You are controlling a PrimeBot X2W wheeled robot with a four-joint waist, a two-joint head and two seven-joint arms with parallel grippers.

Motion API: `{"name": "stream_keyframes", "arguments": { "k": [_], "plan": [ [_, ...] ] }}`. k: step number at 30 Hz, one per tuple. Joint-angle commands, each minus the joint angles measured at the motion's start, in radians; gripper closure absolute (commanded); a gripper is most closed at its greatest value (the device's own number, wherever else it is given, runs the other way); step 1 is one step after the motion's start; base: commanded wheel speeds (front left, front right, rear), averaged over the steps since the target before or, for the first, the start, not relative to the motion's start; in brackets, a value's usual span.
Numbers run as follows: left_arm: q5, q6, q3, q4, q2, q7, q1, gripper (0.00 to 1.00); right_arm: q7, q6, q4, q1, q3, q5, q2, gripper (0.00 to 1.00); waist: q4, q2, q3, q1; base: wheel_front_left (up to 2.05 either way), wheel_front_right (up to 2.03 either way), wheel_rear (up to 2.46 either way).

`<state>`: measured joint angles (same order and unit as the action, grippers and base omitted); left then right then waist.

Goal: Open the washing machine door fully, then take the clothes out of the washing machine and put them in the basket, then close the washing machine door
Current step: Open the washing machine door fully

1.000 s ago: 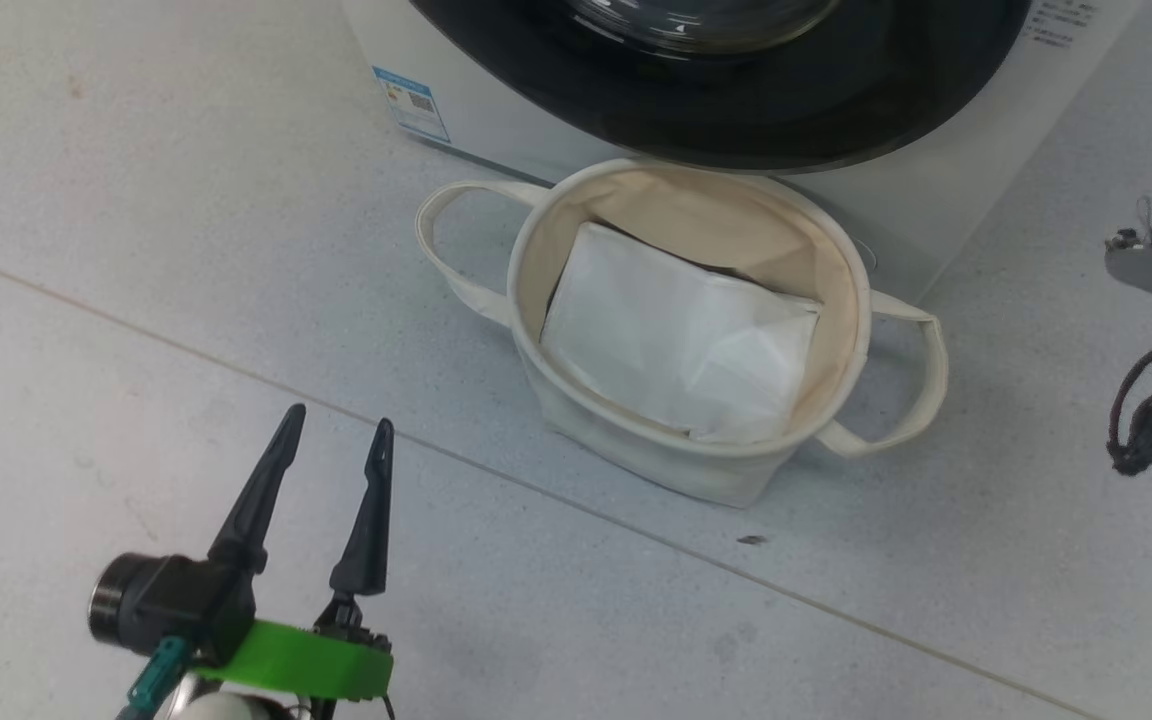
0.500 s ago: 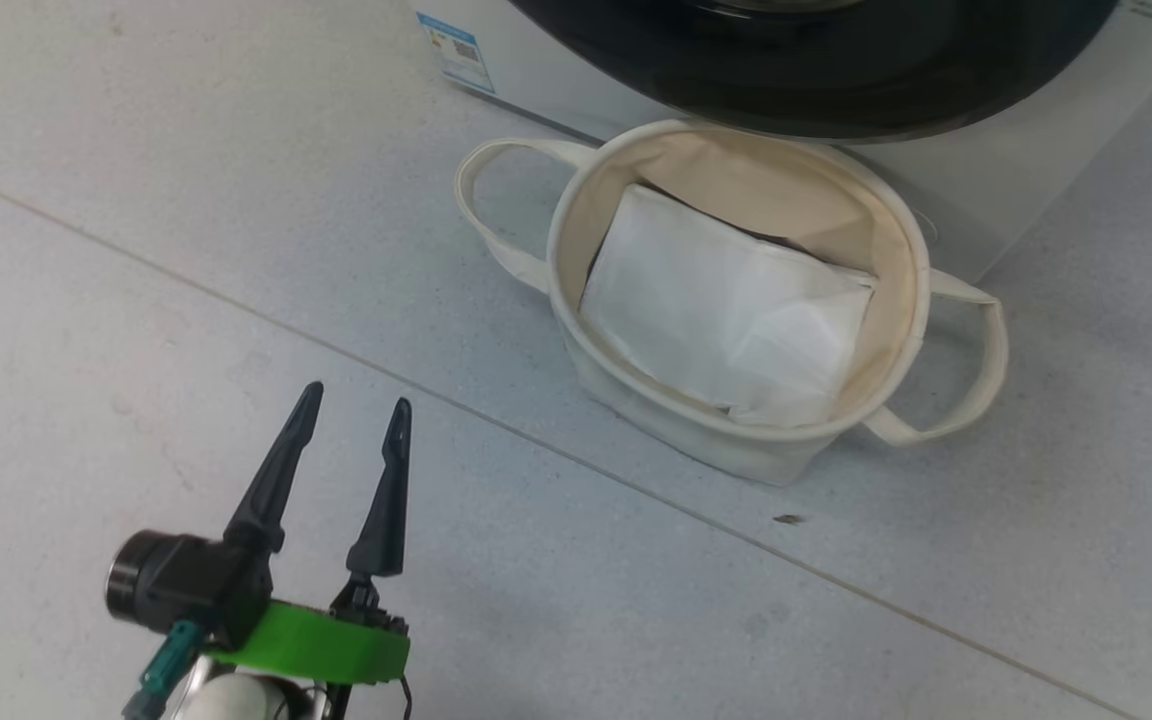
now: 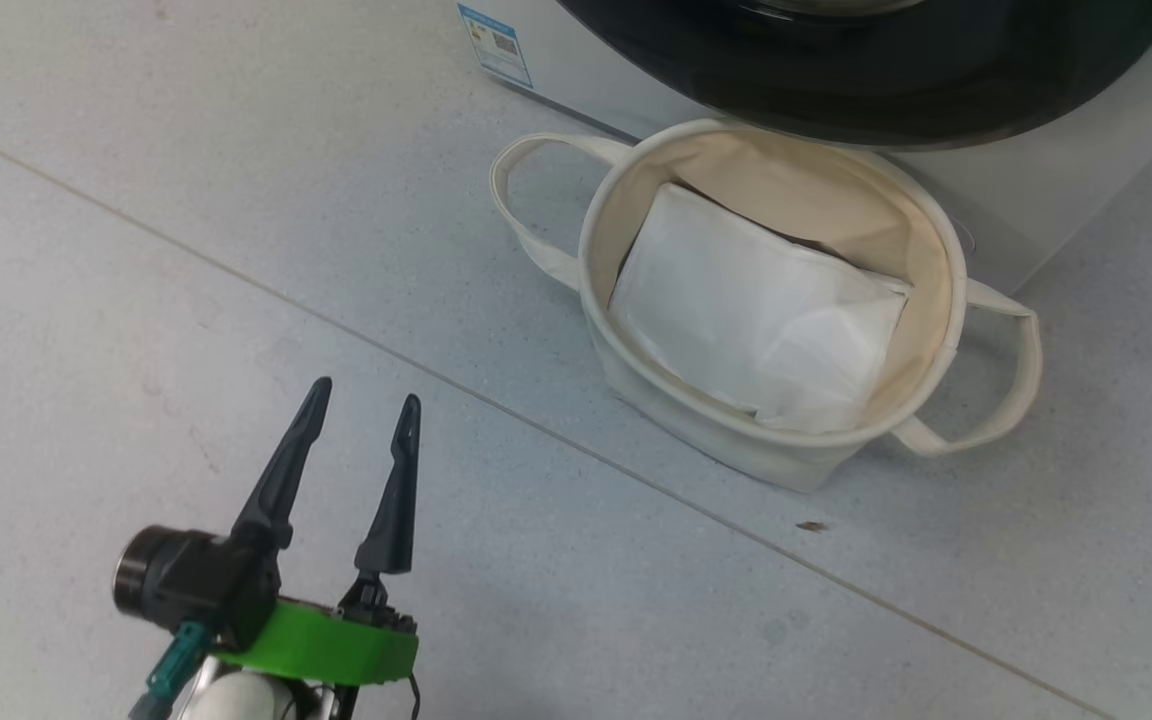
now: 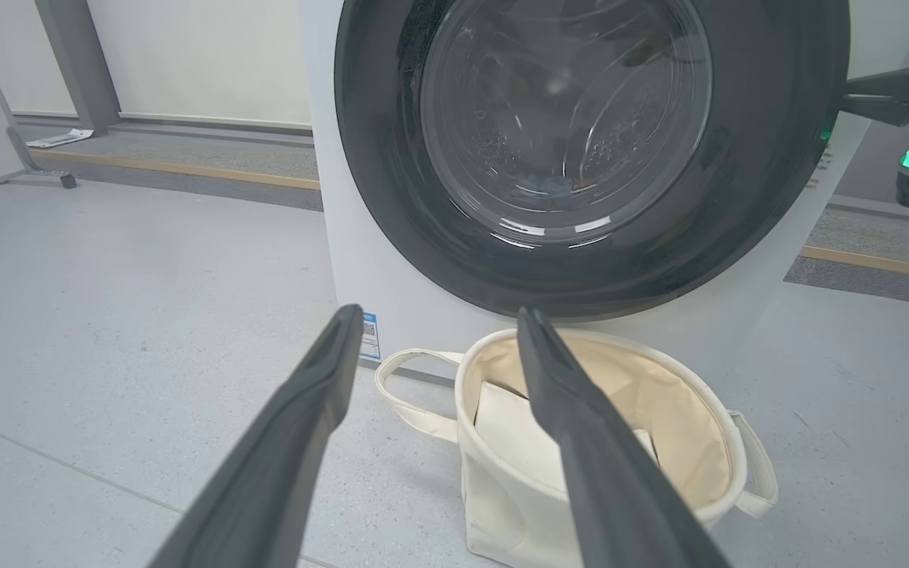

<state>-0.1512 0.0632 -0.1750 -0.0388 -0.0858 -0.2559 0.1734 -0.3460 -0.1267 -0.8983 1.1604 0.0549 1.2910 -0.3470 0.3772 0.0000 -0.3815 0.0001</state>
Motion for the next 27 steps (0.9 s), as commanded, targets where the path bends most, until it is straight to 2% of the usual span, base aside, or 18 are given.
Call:
{"name": "stream_keyframes", "arguments": {
  "k": [1, 6, 12, 21, 27],
  "plan": [
    [0.013, 0.005, 0.043, 0.026, -0.008, -0.006, 0.01, 0.0, -0.03, -0.004, 0.02, 0.053, -0.026, 0.004, 0.017, 1.0, 0.002, 0.0, 0.004, 0.0, 0.0, 0.0, 0.0],
    [0.015, 0.009, 0.051, 0.018, -0.004, -0.006, 0.004, 0.0, -0.121, -0.004, 0.003, 0.065, -0.067, 0.013, 0.041, 1.0, -0.008, 0.0, 0.018, 0.0, 0.0, 0.0, 0.0],
    [0.015, 0.015, 0.063, -0.001, -0.004, -0.006, -0.006, 0.0, -0.204, -0.004, 0.029, 0.007, -0.136, 0.001, 0.081, 1.0, -0.048, 0.0, 0.06, 0.0, 0.0, 0.0, 0.0],
    [0.019, 0.02, 0.078, -0.018, -0.013, -0.006, -0.042, 0.0, -0.275, -0.004, 0.156, -0.128, -0.232, -0.011, 0.15, 1.0, -0.093, 0.0, 0.135, 0.0, 0.0, 0.0, 0.0],
    [0.019, 0.023, 0.075, -0.036, -0.013, -0.006, -0.079, 0.0, -0.334, -0.004, 0.271, -0.248, -0.307, -0.028, 0.206, 1.0, -0.093, 0.0, 0.206, 0.0, 0.0, 0.0, 0.0]
  ]
}}
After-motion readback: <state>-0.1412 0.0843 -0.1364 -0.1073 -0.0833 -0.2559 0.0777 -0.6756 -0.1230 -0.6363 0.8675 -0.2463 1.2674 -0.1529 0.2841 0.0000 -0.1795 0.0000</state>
